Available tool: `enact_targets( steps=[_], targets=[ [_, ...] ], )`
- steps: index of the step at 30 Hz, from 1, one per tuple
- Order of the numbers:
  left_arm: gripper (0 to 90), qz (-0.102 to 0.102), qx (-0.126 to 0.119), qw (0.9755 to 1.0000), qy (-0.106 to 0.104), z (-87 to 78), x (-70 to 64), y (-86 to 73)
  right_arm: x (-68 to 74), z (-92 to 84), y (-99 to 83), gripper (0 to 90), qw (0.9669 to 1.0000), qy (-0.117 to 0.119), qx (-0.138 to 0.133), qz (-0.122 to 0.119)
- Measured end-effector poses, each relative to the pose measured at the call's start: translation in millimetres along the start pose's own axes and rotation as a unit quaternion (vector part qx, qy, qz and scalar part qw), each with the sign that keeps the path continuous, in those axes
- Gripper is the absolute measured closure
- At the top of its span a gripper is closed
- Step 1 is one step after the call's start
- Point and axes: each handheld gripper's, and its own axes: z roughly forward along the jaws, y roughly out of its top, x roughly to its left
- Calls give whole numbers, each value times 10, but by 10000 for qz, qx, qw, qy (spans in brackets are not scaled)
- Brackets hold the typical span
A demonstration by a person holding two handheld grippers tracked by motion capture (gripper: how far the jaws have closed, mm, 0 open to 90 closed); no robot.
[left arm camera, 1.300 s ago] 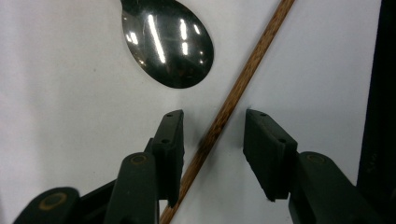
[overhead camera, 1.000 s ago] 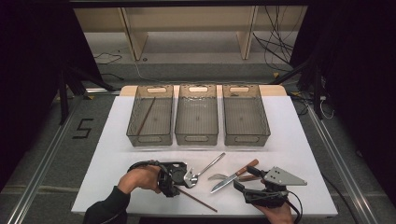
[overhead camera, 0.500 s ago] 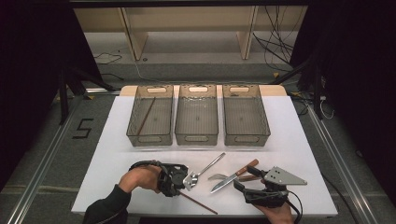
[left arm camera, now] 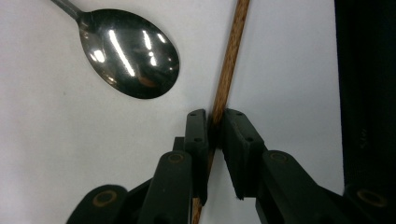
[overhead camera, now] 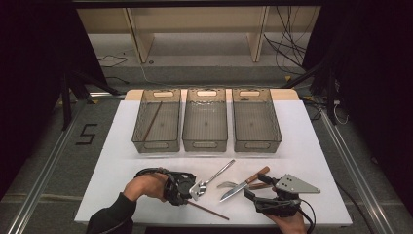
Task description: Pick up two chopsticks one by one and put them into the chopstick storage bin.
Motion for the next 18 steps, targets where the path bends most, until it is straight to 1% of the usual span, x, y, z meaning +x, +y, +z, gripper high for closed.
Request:
enact_targets(
  steps=[6, 8, 10, 18],
  targets=[
    [805, 54, -19, 10000, 13, 1, -5, -1, 1, 3, 0, 261, 10000, 3, 16, 6],
    [815, 95, -16, 10000, -13, 2, -4, -1, 0, 5, 0, 261, 10000, 3, 24, 8],
    [821, 79, -55, 9999, -38, 4, -11, -2, 3, 4, -1, 262, 10000, -2, 32, 16],
    [837, 147, -100, 9998, -26, 4, -14, -9, 5, 3, 1, 261, 10000, 3, 30, 18]
  ],
)
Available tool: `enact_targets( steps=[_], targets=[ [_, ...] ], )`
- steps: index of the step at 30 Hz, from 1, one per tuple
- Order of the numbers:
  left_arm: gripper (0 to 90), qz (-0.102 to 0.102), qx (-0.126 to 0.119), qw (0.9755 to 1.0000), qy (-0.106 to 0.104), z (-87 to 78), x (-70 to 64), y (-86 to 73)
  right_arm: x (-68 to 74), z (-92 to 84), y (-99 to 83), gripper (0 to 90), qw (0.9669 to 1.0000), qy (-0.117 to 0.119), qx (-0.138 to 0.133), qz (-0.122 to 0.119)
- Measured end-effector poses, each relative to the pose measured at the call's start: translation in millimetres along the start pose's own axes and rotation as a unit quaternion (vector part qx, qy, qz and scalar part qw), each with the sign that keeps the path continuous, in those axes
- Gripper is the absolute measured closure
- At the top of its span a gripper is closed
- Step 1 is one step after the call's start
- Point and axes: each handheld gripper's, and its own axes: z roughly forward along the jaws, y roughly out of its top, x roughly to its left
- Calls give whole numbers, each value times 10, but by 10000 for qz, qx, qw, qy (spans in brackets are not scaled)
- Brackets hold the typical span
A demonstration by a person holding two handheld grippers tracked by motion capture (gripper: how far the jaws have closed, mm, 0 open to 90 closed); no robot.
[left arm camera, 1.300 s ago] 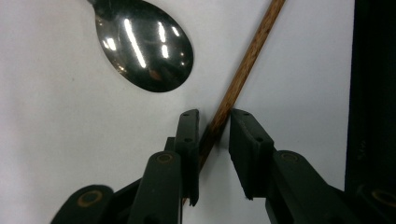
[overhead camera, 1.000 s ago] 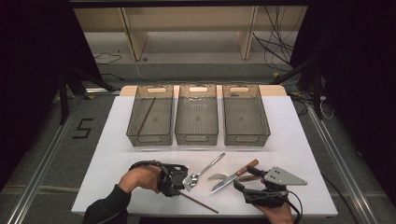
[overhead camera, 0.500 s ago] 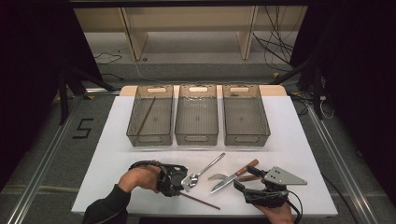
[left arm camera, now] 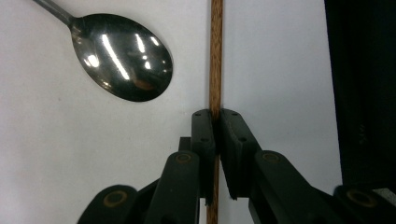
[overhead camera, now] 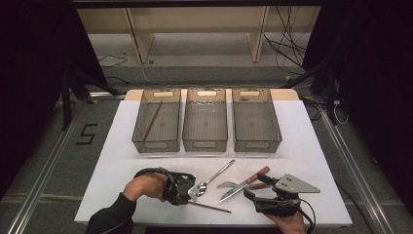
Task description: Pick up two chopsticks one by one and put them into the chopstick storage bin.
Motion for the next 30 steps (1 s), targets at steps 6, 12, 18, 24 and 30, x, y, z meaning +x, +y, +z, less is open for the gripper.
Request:
enact_targets(
  steps=[6, 12, 18, 24, 30],
  targets=[
    [842, 5, -14, 10000, 10, -7, -6, -12, -2, -4, 2, 262, 10000, 1, -6, -6],
    [844, -64, 19, 10000, 30, -22, -12, -25, -3, -7, 4, 261, 10000, 4, -7, -11],
    [845, -147, 60, 9999, 48, -58, -18, -51, -4, -8, 4, 262, 10000, 5, -11, -9],
    [845, -370, 65, 9993, -1, -99, -15, -103, -2, -7, 4, 261, 10000, 6, -9, -10],
    [844, -504, 51, 9987, -48, -147, -18, -166, -1, -5, 4, 262, 10000, 10, -6, -11]
  ],
)
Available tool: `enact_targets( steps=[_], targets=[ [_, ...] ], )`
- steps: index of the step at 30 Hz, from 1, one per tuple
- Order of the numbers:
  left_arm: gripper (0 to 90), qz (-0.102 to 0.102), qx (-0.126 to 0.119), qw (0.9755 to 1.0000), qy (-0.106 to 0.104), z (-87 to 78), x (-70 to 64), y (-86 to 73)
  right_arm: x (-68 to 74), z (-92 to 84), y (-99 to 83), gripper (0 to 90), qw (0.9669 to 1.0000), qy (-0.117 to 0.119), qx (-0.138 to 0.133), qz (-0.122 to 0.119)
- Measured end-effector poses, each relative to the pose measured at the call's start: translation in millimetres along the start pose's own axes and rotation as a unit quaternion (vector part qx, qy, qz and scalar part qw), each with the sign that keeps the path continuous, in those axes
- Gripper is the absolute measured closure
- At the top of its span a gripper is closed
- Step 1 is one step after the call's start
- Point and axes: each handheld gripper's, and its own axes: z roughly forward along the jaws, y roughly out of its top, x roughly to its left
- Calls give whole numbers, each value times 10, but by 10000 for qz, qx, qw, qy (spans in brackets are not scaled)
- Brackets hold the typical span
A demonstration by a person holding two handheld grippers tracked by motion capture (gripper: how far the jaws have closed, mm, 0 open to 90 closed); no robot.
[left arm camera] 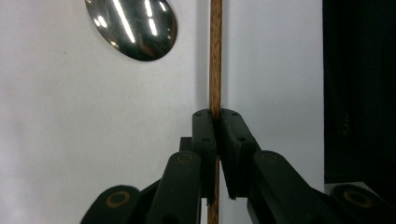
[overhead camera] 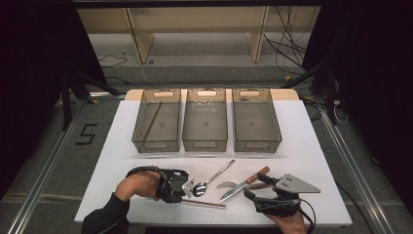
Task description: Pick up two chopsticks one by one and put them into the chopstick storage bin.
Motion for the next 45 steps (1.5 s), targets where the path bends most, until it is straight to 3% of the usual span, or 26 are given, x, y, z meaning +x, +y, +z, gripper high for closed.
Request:
enact_targets(
  steps=[9, 16, 24, 28, 30, 32, 35, 38, 41, 44, 45],
  targets=[
    [845, -233, -15, 9997, 53, -100, 44, -158, -3, -3, 0, 261, 10000, -5, -2, 4],
    [845, -408, -390, 9983, 122, -261, 54, -305, -5, -3, -1, 261, 10000, -6, -3, 4],
    [845, -628, -537, 9959, 356, -357, 103, -405, -6, -4, -1, 261, 10000, -11, -7, -6],
    [845, -908, -707, 9915, 613, -409, 155, -445, -7, -5, 0, 261, 10000, -11, -7, -6],
    [844, -1026, -890, 9874, 809, -436, 184, -467, -7, -7, 0, 261, 10000, -11, -9, -4],
    [844, -1211, -1129, 9808, 1035, -455, 226, -489, -6, -8, 1, 262, 10000, -13, -12, -3],
    [845, -1605, -1496, 9667, 1321, -480, 292, -508, -6, -7, 1, 261, 10000, -16, -12, 0],
    [845, -2105, -1843, 9475, 1548, -520, 362, -517, -7, -6, 1, 261, 10000, -16, -11, 1],
    [844, -2527, -2186, 9296, 1557, -569, 427, -548, -8, -7, 0, 262, 10000, -26, -6, 8],
    [844, -3022, -2522, 9067, 1519, -605, 486, -593, -9, -6, -1, 262, 10000, -30, -20, 15],
    [844, -3153, -2611, 9005, 1466, -617, 512, -618, -9, -5, -1, 261, 10000, -31, -19, 13]
  ],
)
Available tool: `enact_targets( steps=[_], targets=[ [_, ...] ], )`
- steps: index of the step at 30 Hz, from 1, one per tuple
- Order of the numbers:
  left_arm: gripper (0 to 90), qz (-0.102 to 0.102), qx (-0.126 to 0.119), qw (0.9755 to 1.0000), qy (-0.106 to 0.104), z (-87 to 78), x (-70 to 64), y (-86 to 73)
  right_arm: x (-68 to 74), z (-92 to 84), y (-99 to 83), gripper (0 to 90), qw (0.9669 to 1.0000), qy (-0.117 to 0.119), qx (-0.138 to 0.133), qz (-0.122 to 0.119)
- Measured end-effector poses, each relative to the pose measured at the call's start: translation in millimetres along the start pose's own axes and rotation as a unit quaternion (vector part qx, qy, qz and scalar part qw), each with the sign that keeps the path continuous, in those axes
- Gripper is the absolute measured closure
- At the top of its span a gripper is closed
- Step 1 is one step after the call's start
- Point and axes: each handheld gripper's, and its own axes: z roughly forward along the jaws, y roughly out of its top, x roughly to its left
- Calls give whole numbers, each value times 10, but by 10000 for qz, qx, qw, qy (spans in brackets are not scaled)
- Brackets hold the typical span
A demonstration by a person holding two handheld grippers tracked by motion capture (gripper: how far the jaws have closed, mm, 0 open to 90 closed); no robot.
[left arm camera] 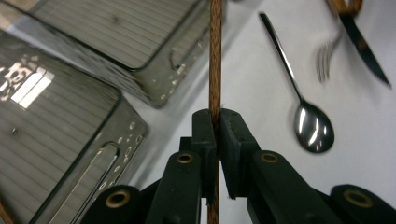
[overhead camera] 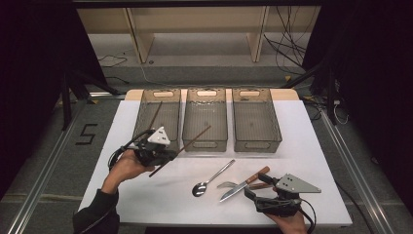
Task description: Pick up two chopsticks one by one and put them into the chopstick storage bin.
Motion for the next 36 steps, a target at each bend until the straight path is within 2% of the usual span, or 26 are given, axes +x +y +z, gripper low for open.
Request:
enact_targets(
  steps=[2, 6, 9, 13, 18, 20, 24, 31, 36],
  targets=[
    [844, -348, -155, 9993, -38, -19, 67, -1, -1, 0, 0, 261, 10000, 1, 12, 3],
    [845, -744, -347, 9966, -113, -58, 165, -11, -3, 3, -1, 261, 10000, -6, 14, 17],
    [845, -973, -483, 9939, -210, -80, 245, -19, -6, 3, -1, 261, 10000, -4, 5, 25],
    [844, -1172, -588, 9912, -184, -108, 324, -13, -6, 0, 1, 261, 10000, -11, -15, 27],
    [844, -1344, -734, 9881, -133, -172, 441, 43, -6, 3, -1, 261, 10000, -11, -16, 35],
    [844, -1386, -725, 9877, -94, -196, 507, 84, -5, 2, -1, 261, 10000, -10, -17, 31],
    [844, -1546, -748, 9851, 8, -261, 668, 179, -10, 1, -1, 261, 10000, -8, -26, 40],
    [844, -1497, -605, 9863, 348, -338, 890, 377, -14, 2, -1, 261, 10000, -4, -29, 53],
    [845, -1522, -488, 9852, 620, -296, 1032, 454, -16, -1, -1, 261, 10000, 2, -42, 57]
  ],
)
